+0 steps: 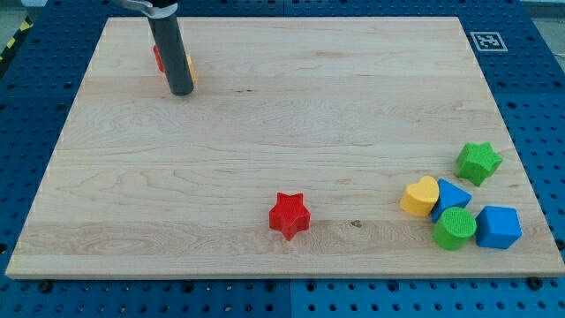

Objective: Move the yellow hexagon and the red circle to the top left corner of the board

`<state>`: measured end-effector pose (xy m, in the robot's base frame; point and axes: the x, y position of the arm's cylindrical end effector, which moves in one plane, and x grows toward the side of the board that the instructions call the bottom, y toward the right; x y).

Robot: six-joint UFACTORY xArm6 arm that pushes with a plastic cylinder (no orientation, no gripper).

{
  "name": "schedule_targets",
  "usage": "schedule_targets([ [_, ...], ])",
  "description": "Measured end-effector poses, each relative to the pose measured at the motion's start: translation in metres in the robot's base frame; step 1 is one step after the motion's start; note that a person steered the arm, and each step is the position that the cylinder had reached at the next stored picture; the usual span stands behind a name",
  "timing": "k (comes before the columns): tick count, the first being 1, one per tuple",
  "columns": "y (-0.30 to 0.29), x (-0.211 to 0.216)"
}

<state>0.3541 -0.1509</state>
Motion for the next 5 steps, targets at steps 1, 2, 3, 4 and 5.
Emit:
schedule_targets([
  [1,-0.005,-0.013],
  [2,-0.01,-0.032],
  [3,-0.015,-0.054],
  [4,-0.018,-0.059],
  [5,-0.021,-0.059],
])
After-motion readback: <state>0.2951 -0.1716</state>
